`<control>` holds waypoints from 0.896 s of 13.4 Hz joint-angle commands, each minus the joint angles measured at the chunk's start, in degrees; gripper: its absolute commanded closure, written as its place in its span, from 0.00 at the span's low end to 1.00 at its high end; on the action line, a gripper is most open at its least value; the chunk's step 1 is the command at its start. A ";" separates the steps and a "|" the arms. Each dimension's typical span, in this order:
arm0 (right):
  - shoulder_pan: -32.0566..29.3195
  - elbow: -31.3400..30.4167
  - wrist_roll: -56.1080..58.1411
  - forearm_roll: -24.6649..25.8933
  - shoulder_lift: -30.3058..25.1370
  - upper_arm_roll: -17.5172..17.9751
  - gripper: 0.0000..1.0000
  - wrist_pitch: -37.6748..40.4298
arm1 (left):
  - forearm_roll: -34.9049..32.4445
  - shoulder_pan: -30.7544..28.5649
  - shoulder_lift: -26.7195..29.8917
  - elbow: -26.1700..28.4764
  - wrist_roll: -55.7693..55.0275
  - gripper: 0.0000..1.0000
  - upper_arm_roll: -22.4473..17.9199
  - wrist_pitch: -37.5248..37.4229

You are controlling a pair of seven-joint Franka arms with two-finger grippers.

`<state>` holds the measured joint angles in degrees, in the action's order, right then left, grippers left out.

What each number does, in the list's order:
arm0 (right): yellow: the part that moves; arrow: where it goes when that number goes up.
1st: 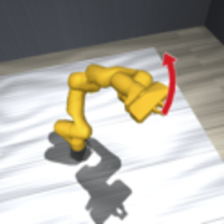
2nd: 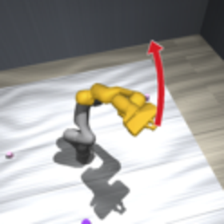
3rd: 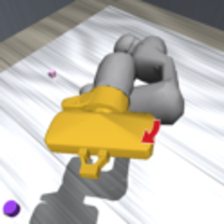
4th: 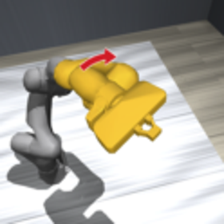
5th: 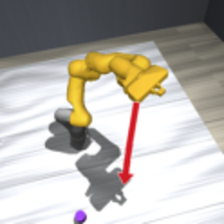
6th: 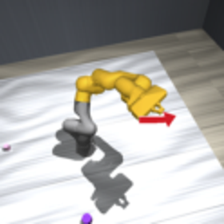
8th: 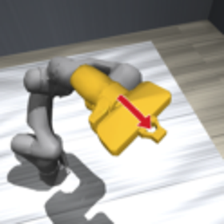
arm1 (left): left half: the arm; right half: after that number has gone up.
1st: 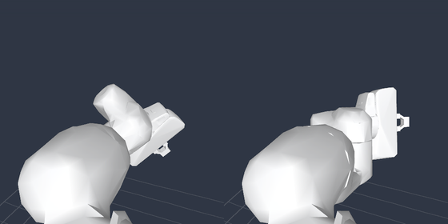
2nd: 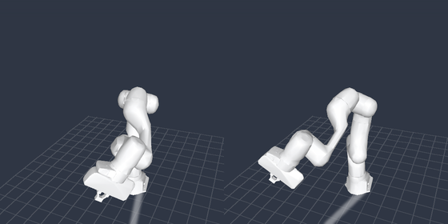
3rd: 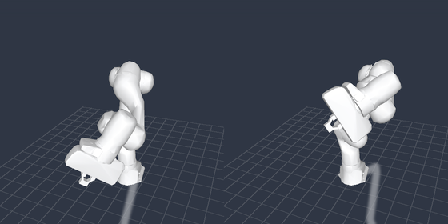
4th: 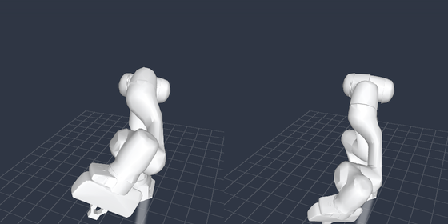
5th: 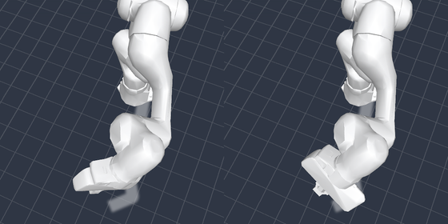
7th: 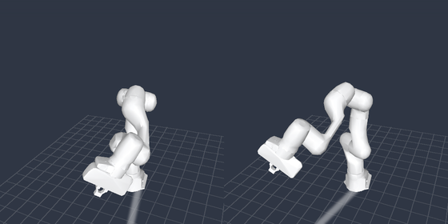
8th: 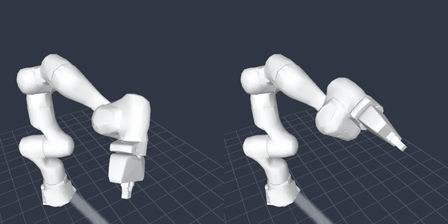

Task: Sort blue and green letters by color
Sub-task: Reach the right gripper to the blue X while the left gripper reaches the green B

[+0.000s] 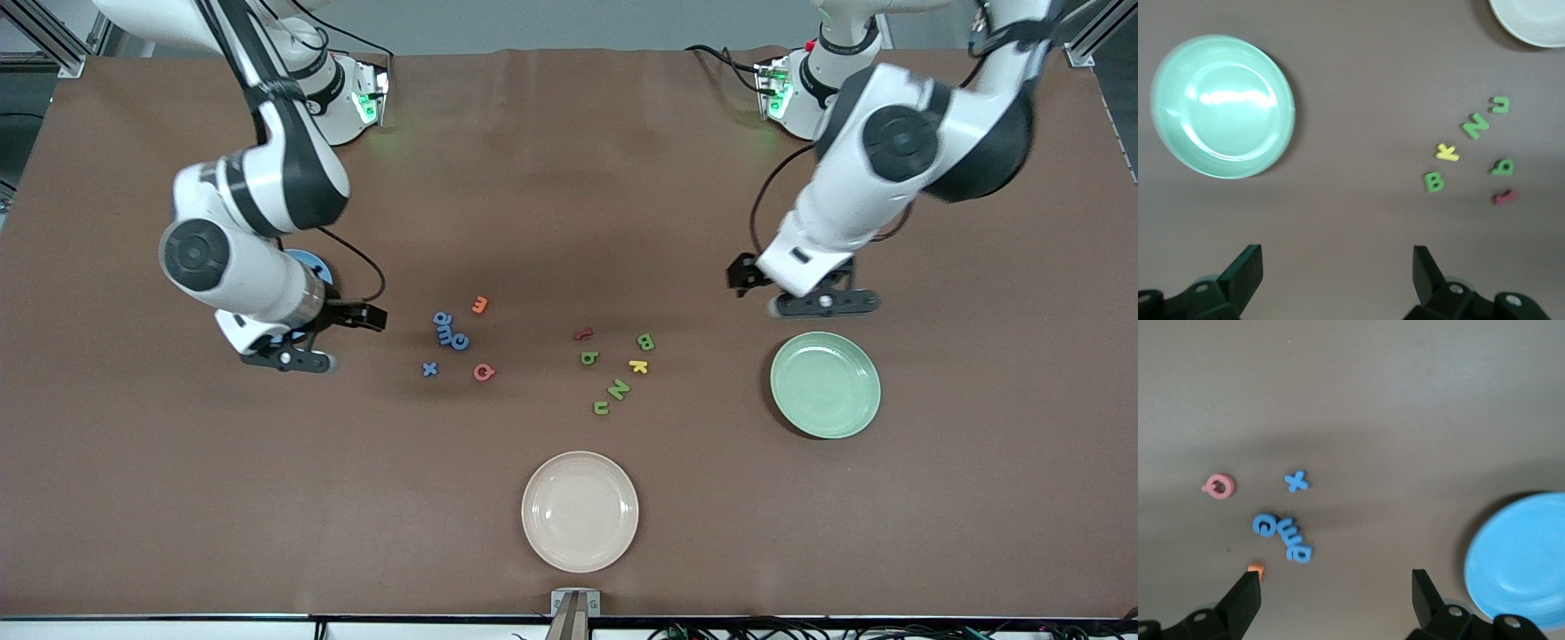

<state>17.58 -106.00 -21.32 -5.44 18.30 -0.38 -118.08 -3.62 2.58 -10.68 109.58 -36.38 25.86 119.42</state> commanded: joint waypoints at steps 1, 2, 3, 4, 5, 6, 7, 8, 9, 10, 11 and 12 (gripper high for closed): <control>2.10 0.44 1.09 -0.97 4.89 -0.50 0.00 -6.70 | -6.81 4.43 -8.71 -1.04 -16.99 0.05 0.16 6.68; 2.28 0.44 4.41 -0.97 6.47 -0.50 0.00 -9.42 | -9.19 5.67 -11.61 -1.30 -22.45 0.08 0.16 8.80; 2.28 0.44 7.75 -0.97 8.32 -0.50 0.00 -11.97 | -11.04 6.81 -14.25 -1.65 -27.37 0.10 0.16 10.56; 2.37 0.44 8.04 -0.97 9.29 -0.50 0.00 -13.56 | -11.75 7.26 -16.37 -2.00 -30.56 0.12 0.16 11.97; 2.72 0.35 8.05 -0.97 10.26 -0.50 0.00 -14.62 | -12.28 7.78 -18.22 -2.61 -33.72 0.15 0.16 13.29; 3.24 0.44 8.13 -0.97 10.88 -0.59 0.00 -14.81 | -12.90 8.31 -20.06 -2.97 -36.01 0.17 0.16 14.08; 3.60 0.53 8.13 -0.97 11.49 -0.59 0.00 -15.16 | -13.25 8.58 -21.65 -4.02 -37.26 0.20 0.16 14.44; 4.38 0.61 8.22 -0.89 12.89 -0.59 0.00 -16.47 | -13.34 9.01 -23.75 -5.33 -38.31 0.22 0.16 14.53; 4.57 0.62 8.31 -0.80 13.43 -0.59 0.01 -16.91 | -13.34 10.15 -25.51 -6.74 -39.02 0.26 0.07 14.62; 4.65 0.79 8.31 -0.71 14.13 -0.59 0.05 -17.01 | -13.34 11.03 -27.27 -8.14 -40.33 0.29 -0.19 14.70; 4.83 0.97 8.40 -0.62 14.83 -0.59 0.10 -17.09 | -13.34 11.39 -28.77 -9.55 -41.21 0.29 -0.28 14.71; 5.27 1.14 8.48 -0.45 15.45 -0.59 0.16 -17.36 | -13.34 11.48 -29.65 -10.26 -41.31 0.31 -0.28 14.71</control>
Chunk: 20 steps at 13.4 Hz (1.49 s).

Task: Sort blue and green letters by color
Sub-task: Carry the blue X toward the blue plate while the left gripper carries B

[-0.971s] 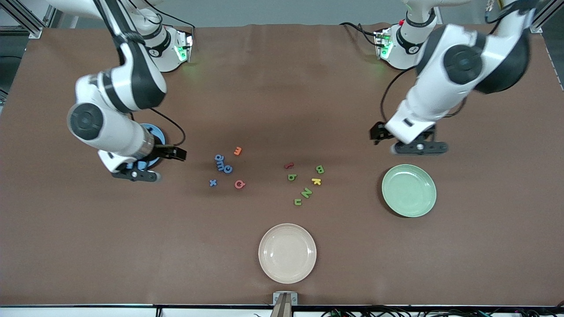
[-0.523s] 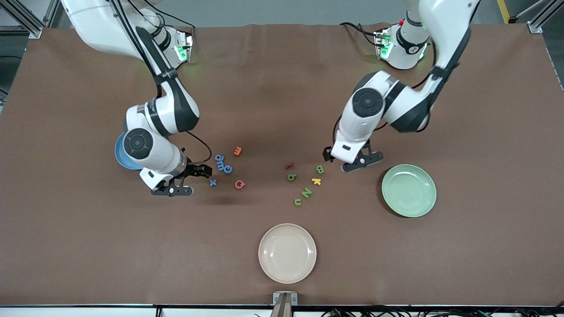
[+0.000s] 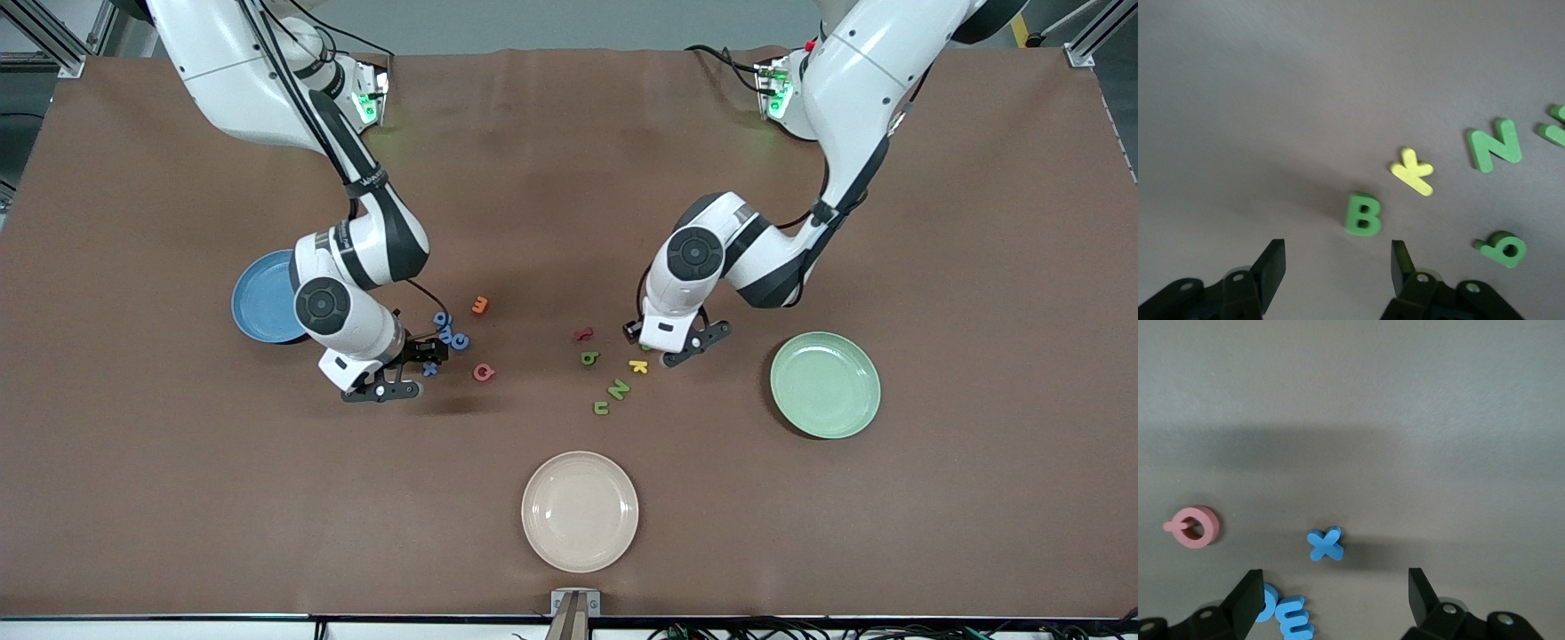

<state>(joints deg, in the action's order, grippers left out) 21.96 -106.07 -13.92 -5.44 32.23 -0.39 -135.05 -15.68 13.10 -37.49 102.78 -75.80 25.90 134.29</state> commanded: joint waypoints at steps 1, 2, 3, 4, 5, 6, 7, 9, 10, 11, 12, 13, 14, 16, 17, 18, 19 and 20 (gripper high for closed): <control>1.07 1.57 1.08 -0.45 2.04 -0.57 0.23 -0.47 | -1.37 0.96 -3.38 -3.63 -1.90 0.31 -0.32 -0.17; 1.07 2.01 1.08 -0.45 2.65 -0.57 0.26 -0.56 | -2.24 0.96 -3.65 -3.64 -1.90 0.33 -0.49 -0.17; 1.07 2.53 1.08 -0.36 3.44 -0.57 0.27 -1.17 | -3.64 0.87 -4.08 -3.64 -1.99 0.34 -0.50 -0.08; 1.16 2.80 1.08 -0.36 3.97 -0.57 0.29 -1.70 | -3.74 0.87 -4.61 -3.72 -2.07 0.36 -0.50 -0.08; 1.16 3.41 1.08 -0.27 4.41 -0.57 0.31 -1.88 | -3.66 0.87 -4.88 -3.72 -2.08 0.36 -0.50 0.53; 1.16 4.03 1.08 -0.10 4.76 -0.66 0.31 -1.88 | -3.66 0.87 -5.05 -3.72 -2.08 0.37 -0.58 1.32; 1.16 4.29 1.08 0.08 5.03 -0.66 0.32 -1.88 | -3.66 0.87 -5.31 -3.72 -2.08 0.38 -0.58 1.41; 1.16 4.21 1.08 -0.01 5.29 -0.66 0.35 -2.49 | -3.66 0.79 -5.84 -3.72 -2.08 0.51 -0.58 1.50; 1.25 4.21 1.08 0.08 5.47 -0.66 0.36 -2.58 | -3.74 0.61 -5.84 -3.72 -2.08 0.61 -0.67 1.50; 1.25 4.21 1.08 0.08 5.64 -0.66 0.36 -2.67 | -3.83 0.35 -5.76 -3.72 -2.08 0.77 -1.02 1.50; 1.51 4.21 1.08 -0.01 5.91 -0.66 0.36 -2.93 | -3.83 0.09 -5.32 -3.72 -1.90 0.91 -1.11 1.41; 1.60 4.21 1.08 0.08 6.08 -0.75 0.36 -3.19 | -3.92 -0.35 -4.80 -3.64 -1.90 1.00 -1.11 1.06; 1.60 4.21 1.08 0.08 6.17 -0.75 0.37 -3.11 | -4.01 -1.14 -3.05 -3.38 -1.64 1.00 -1.11 0.36; 1.60 4.12 1.08 -0.01 6.00 -0.66 0.40 -2.58 | -4.01 -3.16 0.99 -3.11 -0.15 1.00 -1.02 -4.97; 1.51 4.03 1.08 -0.01 6.00 -0.66 0.44 -2.32 | -4.01 -4.65 2.58 -3.11 1.34 1.00 -1.02 -7.53; 1.51 3.94 1.17 -0.01 6.00 -0.75 0.49 -2.23 | -4.01 -6.06 3.81 -2.85 2.57 1.00 -0.94 -8.42; 1.42 3.86 1.17 -0.01 5.91 -0.66 0.53 -2.14 | -4.01 -7.72 4.61 -2.15 4.06 1.00 -1.02 -8.87; 1.42 3.77 1.17 -0.01 5.91 -0.75 0.58 -2.14 | -4.01 -10.09 4.96 -1.62 5.99 1.00 -1.02 -8.87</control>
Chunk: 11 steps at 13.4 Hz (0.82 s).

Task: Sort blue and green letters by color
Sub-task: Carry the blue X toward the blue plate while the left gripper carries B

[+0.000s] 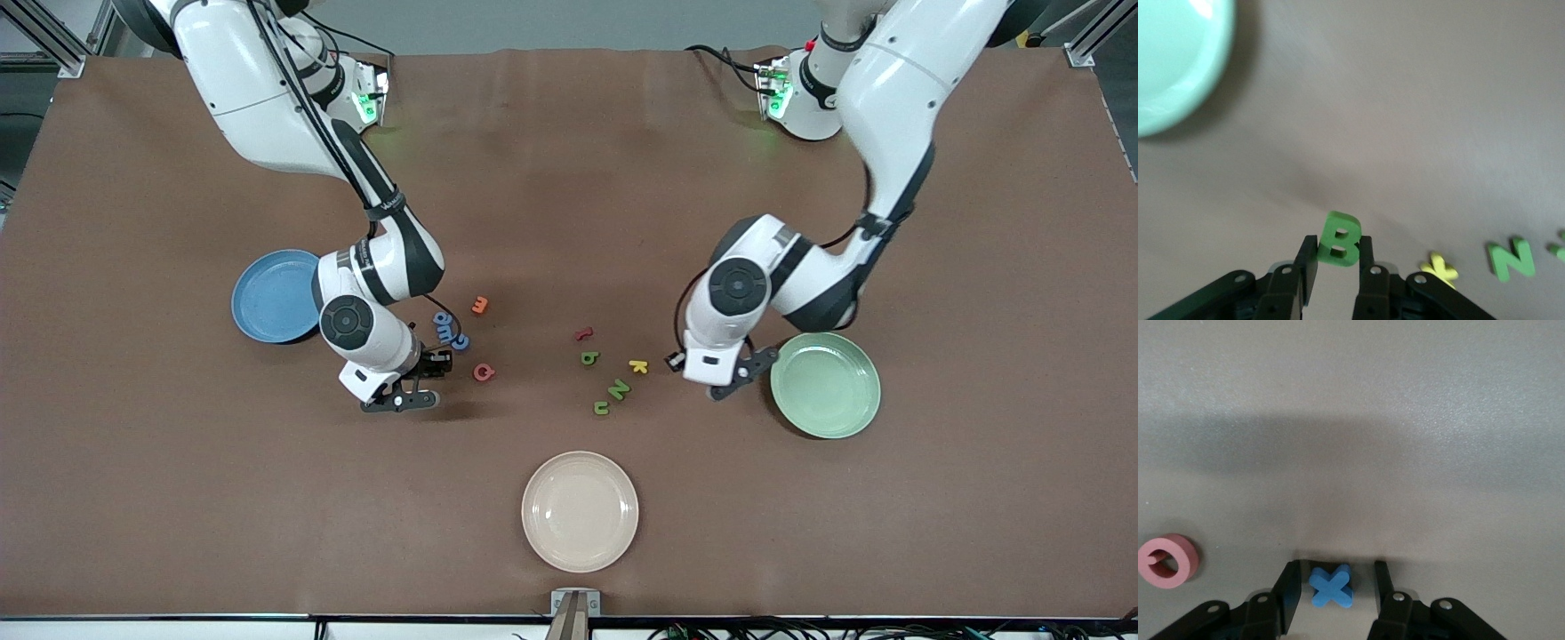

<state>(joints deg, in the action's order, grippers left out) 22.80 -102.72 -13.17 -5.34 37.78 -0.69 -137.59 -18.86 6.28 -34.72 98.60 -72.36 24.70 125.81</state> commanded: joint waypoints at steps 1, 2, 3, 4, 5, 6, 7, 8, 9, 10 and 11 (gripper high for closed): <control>0.58 0.42 0.43 -0.11 0.36 -0.45 0.62 0.39 | -0.83 -5.64 2.20 2.74 5.45 1.00 0.18 -0.39; 0.66 0.42 0.34 -0.11 0.36 -0.45 0.68 0.30 | -1.17 -7.84 2.11 2.65 8.00 1.00 0.18 -0.30; 0.66 0.42 0.34 -0.11 0.36 -0.45 0.73 0.21 | -2.05 -10.21 1.76 2.57 10.37 1.00 0.18 -0.30; 0.66 0.33 0.25 -0.11 0.36 -0.45 0.78 0.13 | -2.93 -11.80 1.50 2.39 11.96 0.99 0.18 -0.30; 0.58 0.33 0.25 -0.11 0.36 -0.45 0.83 0.04 | -3.46 -12.86 1.23 2.39 13.28 0.97 0.18 -0.21; 0.49 0.33 0.25 -0.20 0.27 -0.45 0.85 0.39 | -3.98 -13.57 0.54 2.21 13.73 0.93 0.09 -0.12; 0.23 0.16 0.16 -0.20 -0.07 -0.45 0.87 0.91 | -4.95 -14.27 0.35 2.21 13.91 0.88 0.18 -0.12; 0.14 0.07 0.16 -0.20 -0.69 -0.36 0.88 2.31 | -5.83 -14.80 0.35 2.30 14.00 0.72 0.18 -0.21; -0.21 0.15 0.25 -0.20 -2.08 -0.45 0.89 4.76 | -6.27 -15.16 0.27 2.47 14.00 0.35 0.09 -0.12; -1.17 0.15 0.51 -0.20 -4.19 -0.54 0.89 7.65 | -6.19 -15.25 0.18 2.48 13.57 0.00 0.18 -0.21; -2.23 0.07 0.86 -0.20 -6.04 -0.54 0.89 10.29 | -6.19 -15.07 0.44 2.39 12.78 0.00 0.18 -0.38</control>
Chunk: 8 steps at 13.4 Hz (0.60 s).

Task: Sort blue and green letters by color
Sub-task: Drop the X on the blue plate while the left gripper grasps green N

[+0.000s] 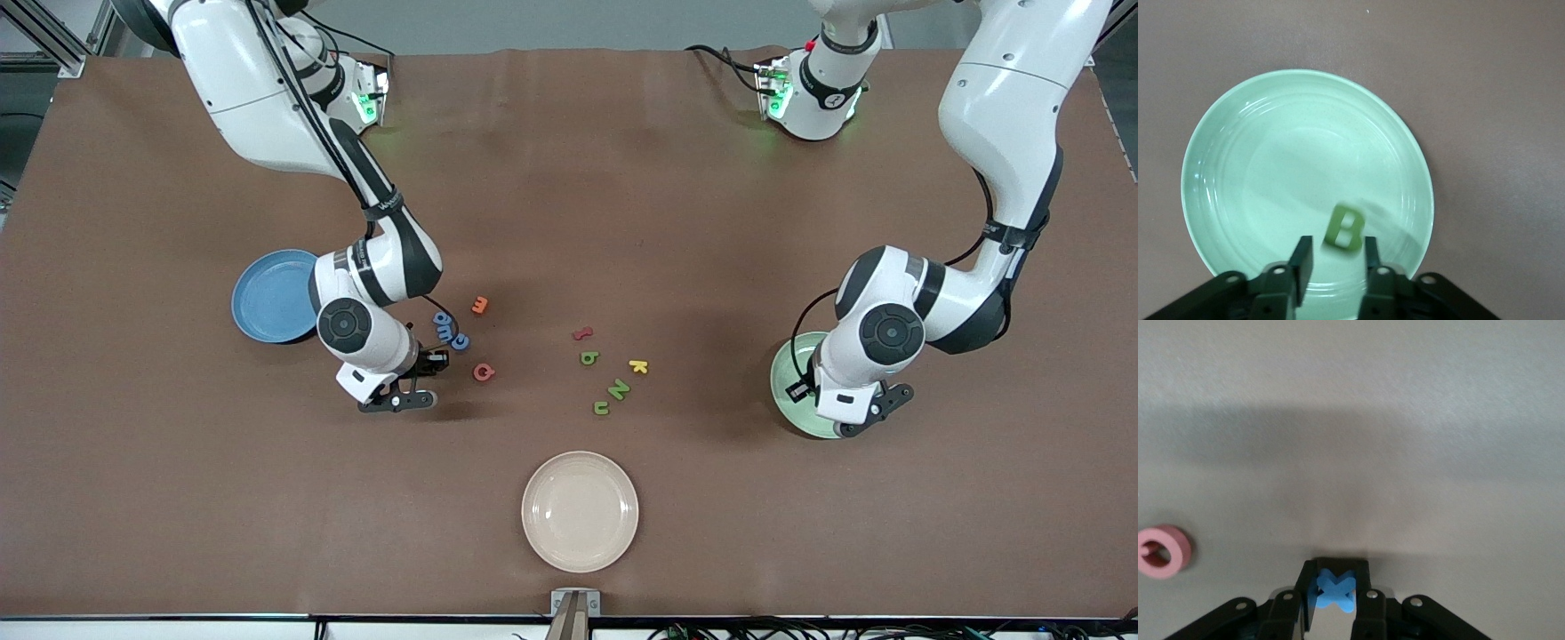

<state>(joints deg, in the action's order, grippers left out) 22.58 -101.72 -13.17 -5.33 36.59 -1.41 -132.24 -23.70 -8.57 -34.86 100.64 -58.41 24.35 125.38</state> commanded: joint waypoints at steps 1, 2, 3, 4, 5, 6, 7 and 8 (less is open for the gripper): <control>-2.63 -0.94 2.25 -0.21 -6.78 0.09 0.89 7.68 | -1.00 0.48 0.67 0.26 -2.05 0.00 0.70 0.04; -4.20 -1.37 4.70 -0.21 -8.71 0.09 0.89 9.88 | -0.82 0.83 0.75 0.08 -3.89 0.00 1.31 0.04; -6.04 -3.29 7.34 -0.21 -11.17 0.09 0.90 10.77 | -0.65 1.62 0.84 -0.18 -6.08 0.00 2.10 0.04; -7.63 -5.40 10.06 -0.21 -13.37 0.00 0.90 10.95 | -0.65 3.02 0.49 -1.23 -9.84 0.00 2.63 0.04; -9.73 -8.38 13.22 -0.21 -16.18 0.00 0.90 10.78 | -0.56 5.03 -0.38 -2.72 -13.97 0.00 2.64 0.04; -11.84 -11.10 16.04 -0.12 -18.55 0.00 0.90 10.60 | -0.38 7.66 -2.48 -5.25 -18.36 0.01 2.64 0.04; -14.38 -14.18 19.55 -0.12 -20.84 0.00 0.90 9.99 | -0.38 9.52 -4.41 -7.98 -22.93 0.03 2.55 0.04; -16.50 -16.64 22.54 0.14 -22.69 -0.09 0.90 8.77 | -0.38 11.01 -6.34 -10.35 -27.33 0.05 2.64 0.13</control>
<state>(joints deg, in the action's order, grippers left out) 10.37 -110.06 3.91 -5.32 20.16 -2.34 -120.89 -23.68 -0.60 -36.27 96.61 -78.63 27.01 125.94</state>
